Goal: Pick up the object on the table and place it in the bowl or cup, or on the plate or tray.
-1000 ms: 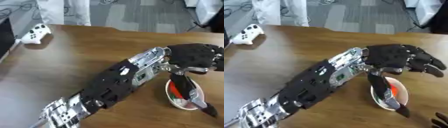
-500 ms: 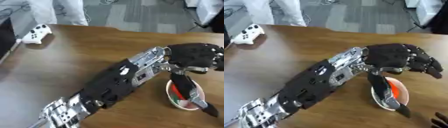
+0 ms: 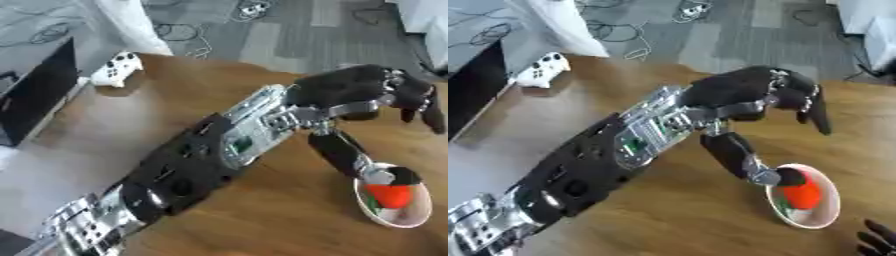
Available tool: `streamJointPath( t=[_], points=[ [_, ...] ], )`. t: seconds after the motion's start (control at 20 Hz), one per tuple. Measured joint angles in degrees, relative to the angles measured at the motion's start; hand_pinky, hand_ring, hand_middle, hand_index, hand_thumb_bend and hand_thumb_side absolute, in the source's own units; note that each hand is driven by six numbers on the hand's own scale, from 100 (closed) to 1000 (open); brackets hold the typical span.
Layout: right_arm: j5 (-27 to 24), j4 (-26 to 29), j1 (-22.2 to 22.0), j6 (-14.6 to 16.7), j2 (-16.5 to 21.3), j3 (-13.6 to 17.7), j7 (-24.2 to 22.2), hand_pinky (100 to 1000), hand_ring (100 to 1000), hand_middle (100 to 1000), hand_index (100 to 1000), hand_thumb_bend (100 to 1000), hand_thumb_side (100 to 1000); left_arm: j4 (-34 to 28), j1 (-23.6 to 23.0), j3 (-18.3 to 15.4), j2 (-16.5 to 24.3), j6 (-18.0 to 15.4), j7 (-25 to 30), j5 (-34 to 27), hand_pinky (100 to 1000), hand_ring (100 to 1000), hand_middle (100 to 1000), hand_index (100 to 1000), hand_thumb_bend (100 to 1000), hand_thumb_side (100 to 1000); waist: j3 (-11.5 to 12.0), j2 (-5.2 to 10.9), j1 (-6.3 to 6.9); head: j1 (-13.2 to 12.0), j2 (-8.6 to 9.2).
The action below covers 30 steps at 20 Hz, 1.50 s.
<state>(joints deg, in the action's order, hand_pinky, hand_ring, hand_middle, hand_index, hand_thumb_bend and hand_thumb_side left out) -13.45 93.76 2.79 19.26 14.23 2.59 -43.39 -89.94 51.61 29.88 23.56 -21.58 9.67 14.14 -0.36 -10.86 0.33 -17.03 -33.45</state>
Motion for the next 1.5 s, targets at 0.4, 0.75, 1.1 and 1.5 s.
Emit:
streamJointPath(
  t=[0.4, 0.75, 1.1, 1.5],
  points=[
    [-0.49, 0.22, 0.19, -2.00, -0.93, -0.36, 1.30, 976, 1000, 1000, 1000, 100, 534, -4.95, -9.98, -1.84, 1.58, 10.03, -0.28, -19.34, 914, 572, 599, 729, 366, 614, 5.43, 2.51, -0.45, 2.39, 0.01],
    [-0.49, 0.09, 1.89, -4.18, -2.18, -1.54, 0.69, 983, 1000, 1000, 1000, 100, 539, -4.69, -20.57, -5.25, -2.15, 11.30, -5.09, -22.90, 937, 549, 583, 720, 405, 652, 10.93, 3.03, -0.47, 5.19, 0.02],
    [-1.19, -0.95, 5.28, -4.84, -3.25, -3.40, -0.77, 956, 1000, 1000, 1000, 100, 553, -3.64, -31.78, -7.96, -5.25, 10.37, -10.13, -25.82, 913, 513, 546, 708, 464, 725, 14.45, 3.17, -1.19, 9.71, 0.31],
    [-2.04, -1.59, 7.10, -3.82, -4.45, -5.34, -2.81, 967, 1000, 1000, 1000, 100, 558, 0.53, -37.41, -9.13, -11.99, 7.33, -12.84, -25.36, 912, 515, 554, 704, 496, 762, 16.36, 3.19, -2.27, 14.14, 1.07]
  ],
)
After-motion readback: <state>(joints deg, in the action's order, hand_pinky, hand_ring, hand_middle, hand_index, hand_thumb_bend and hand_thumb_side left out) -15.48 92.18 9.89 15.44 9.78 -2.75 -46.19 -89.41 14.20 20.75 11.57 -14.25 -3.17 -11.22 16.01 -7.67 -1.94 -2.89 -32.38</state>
